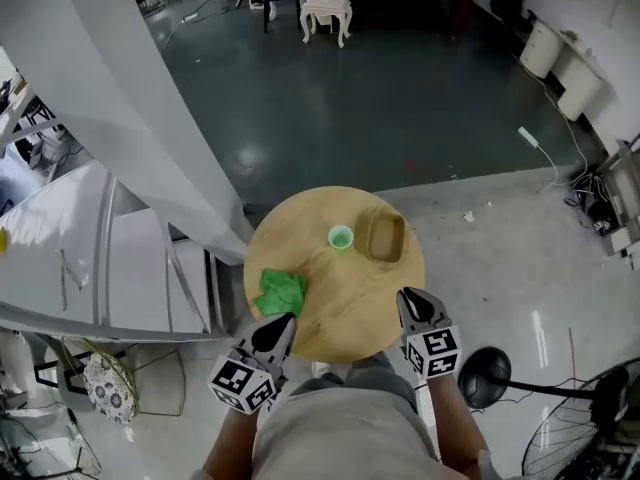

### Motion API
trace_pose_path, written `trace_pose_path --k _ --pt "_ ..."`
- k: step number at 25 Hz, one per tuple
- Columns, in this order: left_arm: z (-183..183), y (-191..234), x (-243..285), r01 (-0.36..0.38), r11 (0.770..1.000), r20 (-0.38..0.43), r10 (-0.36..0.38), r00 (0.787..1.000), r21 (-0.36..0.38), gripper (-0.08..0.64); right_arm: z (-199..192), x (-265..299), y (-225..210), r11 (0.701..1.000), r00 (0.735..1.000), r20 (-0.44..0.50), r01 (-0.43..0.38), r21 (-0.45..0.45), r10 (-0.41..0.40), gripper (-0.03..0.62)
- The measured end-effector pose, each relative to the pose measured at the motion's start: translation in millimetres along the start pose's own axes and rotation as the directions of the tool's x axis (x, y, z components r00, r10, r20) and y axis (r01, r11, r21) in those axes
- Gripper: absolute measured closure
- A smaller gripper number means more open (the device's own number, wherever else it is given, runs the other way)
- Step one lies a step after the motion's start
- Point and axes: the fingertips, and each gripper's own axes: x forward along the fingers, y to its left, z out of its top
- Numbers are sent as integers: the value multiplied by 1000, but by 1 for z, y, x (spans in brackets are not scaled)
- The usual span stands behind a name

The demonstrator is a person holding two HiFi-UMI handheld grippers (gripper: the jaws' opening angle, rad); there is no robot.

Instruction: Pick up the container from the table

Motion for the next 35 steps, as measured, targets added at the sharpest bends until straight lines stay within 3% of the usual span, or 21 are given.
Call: trace_pose_path --k 7,15,24,35 --pt "1 30 20 -129 990 -18 129 992 -48 543 -5 81 -30 997 992 -101 -79 -20 76 475" --pt "-6 56 39 -280 956 -42 277 960 -88 543 -37 168 -57 985 962 -236 -157 -68 137 446" --pt "-19 83 17 -455 879 -94 445 891 -146 543 -84 256 -53 970 899 -407 -223 -101 164 400" --pt "-32 86 6 -547 816 -142 529 837 -188 543 -123 316 -62 982 850 -516 -174 -78 109 364"
